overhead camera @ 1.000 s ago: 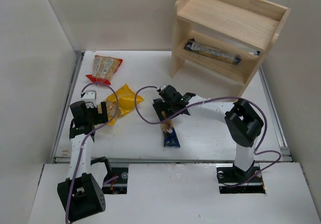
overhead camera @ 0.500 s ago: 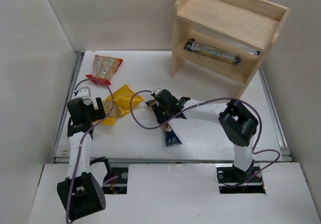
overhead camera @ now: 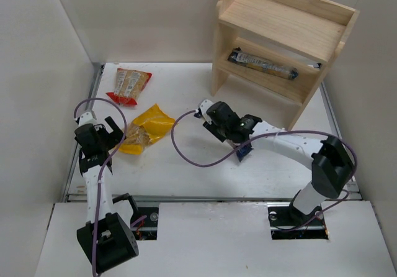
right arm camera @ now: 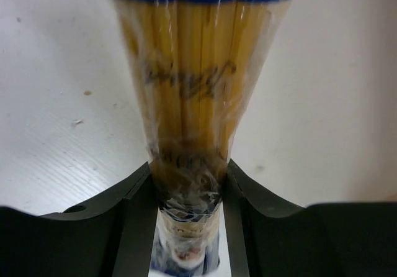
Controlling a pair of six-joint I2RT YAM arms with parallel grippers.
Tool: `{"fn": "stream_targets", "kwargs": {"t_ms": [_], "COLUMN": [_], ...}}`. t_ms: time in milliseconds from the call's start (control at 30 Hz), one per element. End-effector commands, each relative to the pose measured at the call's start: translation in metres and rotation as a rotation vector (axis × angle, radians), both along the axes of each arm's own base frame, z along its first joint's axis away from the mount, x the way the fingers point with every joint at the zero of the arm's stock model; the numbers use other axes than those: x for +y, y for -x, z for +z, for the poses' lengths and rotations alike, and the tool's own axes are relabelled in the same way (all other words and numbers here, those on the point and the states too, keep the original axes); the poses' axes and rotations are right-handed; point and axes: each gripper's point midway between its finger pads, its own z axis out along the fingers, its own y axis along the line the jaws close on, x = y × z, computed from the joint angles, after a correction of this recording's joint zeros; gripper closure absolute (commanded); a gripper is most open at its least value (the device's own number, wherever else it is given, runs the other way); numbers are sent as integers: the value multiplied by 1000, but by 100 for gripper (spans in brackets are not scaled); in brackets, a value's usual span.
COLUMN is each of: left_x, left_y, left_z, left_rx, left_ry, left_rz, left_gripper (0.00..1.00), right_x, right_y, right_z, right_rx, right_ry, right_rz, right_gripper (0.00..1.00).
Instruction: Place and organize the pasta boxes and bags onto the shelf
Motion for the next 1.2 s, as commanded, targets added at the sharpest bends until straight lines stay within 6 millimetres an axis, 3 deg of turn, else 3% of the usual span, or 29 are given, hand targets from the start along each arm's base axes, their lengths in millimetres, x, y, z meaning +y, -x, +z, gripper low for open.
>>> {"fn": "stream_targets", "kwargs": {"t_ms": [0,167,300,567,800,967,1167], "left_x": [1,2,2,1,2,2,0], "left_y": [-5,-5,-6,-5,-5,-5,-6], "left_z": [11,9,10,9,9,7,9], "left_rx": [-64,-66,-75,-77,-80,-79,-85], "left_ry": [-3,-12,-20,-29,-36,-45,-54], "left_rz": [4,5,1,-7,-10,-16,-23], "left_gripper": [0,0,0,0,0,0,0], "right_x": [4,-13,-15,-41,-67,-92,-123], "right_y": [-33,-46,-50,-51,-50,-77,-120], "right_z": [105,144,173,276,333,351,337], "right_rx": [-292,-411,-468,-691,-834,-911,-908], "right_ry": [-29,102,88,81,259,429,500], "right_rz": [52,52,36,-77,-125,-169,-240], "right_gripper": [100,100,100,100,100,100,100]}}
